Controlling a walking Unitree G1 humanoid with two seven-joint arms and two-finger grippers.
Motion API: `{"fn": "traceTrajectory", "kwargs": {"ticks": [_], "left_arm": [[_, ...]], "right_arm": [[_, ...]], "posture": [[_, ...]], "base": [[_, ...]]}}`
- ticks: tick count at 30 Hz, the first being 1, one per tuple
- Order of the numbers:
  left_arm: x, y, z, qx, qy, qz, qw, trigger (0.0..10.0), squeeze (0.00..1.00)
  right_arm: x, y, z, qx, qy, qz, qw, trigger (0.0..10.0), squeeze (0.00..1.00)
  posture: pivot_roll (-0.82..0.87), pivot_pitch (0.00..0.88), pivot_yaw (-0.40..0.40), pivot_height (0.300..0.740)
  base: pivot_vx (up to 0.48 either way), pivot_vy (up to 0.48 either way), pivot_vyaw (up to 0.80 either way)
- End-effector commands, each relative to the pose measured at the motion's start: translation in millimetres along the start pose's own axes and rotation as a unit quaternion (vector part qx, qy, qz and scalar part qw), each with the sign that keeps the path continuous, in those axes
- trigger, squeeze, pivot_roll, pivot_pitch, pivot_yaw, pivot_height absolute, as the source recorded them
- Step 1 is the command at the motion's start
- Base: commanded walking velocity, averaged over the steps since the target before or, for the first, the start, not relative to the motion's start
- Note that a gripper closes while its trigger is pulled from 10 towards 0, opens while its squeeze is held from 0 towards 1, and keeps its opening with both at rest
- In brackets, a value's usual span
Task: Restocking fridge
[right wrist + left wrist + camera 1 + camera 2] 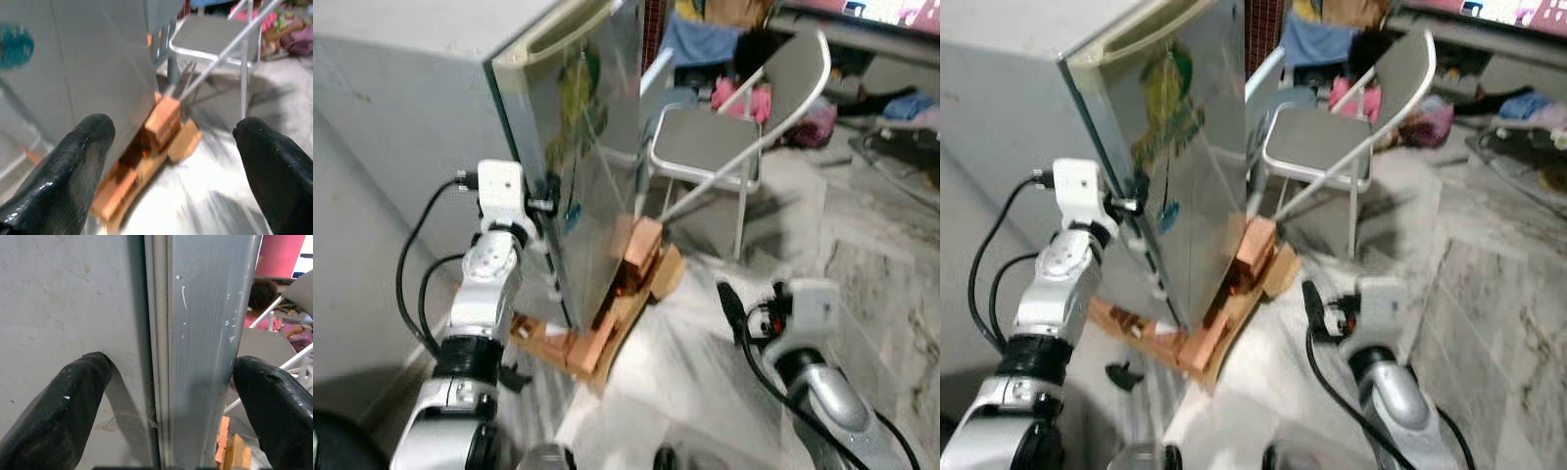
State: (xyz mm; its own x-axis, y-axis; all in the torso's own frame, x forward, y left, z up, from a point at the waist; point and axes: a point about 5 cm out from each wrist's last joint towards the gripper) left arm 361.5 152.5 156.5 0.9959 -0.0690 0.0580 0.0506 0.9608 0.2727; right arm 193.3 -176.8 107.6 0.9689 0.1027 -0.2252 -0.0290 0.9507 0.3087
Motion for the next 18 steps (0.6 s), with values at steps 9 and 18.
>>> {"fn": "traceTrajectory", "kwargs": {"ticks": [9,18], "left_arm": [[16.2,-29.6,15,-0.014,-0.028,-0.089,0.995,10.0,0.00],[16.1,-52.1,22,-0.013,-0.045,-0.159,0.986,10.0,0.00]], "right_arm": [[-8.9,-5.8,7,-0.007,0.007,-0.020,1.000,10.0,0.00],[-4.4,-5.0,5,-0.009,0.008,-0.024,1.000,10.0,0.00]], "posture": [[-0.11,0.158,-0.005,0.740],[-0.11,0.150,0.002,0.740]], "base": [[0.000,0.000,0.00],[0.000,0.000,0.00]]}}
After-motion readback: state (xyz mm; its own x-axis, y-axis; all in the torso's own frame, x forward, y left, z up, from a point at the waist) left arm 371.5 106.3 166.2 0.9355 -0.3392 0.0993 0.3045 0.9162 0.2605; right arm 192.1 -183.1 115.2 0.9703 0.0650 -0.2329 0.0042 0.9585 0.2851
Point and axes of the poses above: a point about 5 cm out from each wrist's last joint towards the gripper, its own x axis pointing out of the wrist towards the gripper, its own z axis along the axis of the wrist's last joint, y = z × x, and after that the axes turned 14 degrees about x, right-handed
